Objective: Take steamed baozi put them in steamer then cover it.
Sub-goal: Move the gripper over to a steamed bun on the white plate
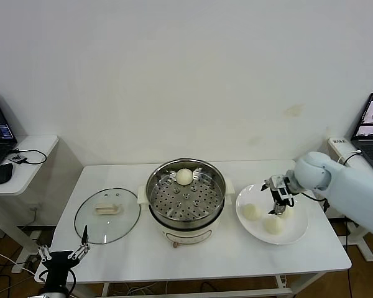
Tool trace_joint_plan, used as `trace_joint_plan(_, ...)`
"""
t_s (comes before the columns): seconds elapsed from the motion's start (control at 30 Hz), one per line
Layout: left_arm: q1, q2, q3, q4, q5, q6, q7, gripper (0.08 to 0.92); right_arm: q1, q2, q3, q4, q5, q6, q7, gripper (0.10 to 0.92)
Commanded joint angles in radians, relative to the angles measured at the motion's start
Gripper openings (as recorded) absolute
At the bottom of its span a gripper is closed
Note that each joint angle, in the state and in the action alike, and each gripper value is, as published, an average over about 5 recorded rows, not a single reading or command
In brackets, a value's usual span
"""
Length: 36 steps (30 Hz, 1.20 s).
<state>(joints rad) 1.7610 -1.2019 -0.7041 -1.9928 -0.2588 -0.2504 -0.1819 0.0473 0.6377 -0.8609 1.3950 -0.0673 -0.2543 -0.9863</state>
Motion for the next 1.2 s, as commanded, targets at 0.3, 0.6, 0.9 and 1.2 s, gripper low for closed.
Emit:
trace_joint_plan(0.3, 0.000, -0.001, -0.003, 0.006, 0.003, 0.001, -0.001, 0.823, -0.110, 0.140, 0.060, -0.159, -0.064, 0.017, 0.009, 0.823)
trace_joint_plan(0.6, 0.002, -0.001, -0.004, 0.008, 0.005, 0.000, -0.002, 0.823, -0.127, 0.172, 0.079, -0.211, -0.094, 0.025, 0.024, 0.823)
trace_joint_plan(0.9, 0.002, -0.007, -0.004, 0.010, 0.016, -0.003, -0.003, 0.823, -0.133, 0.186, 0.087, -0.230, -0.105, 0.035, 0.033, 0.804)
trace_joint_plan(1.2, 0.003, -0.010, -0.002, 0.008, 0.026, -0.007, -0.003, 0.823, -0.143, 0.192, 0.101, -0.233, -0.104, 0.034, 0.024, 0.683)
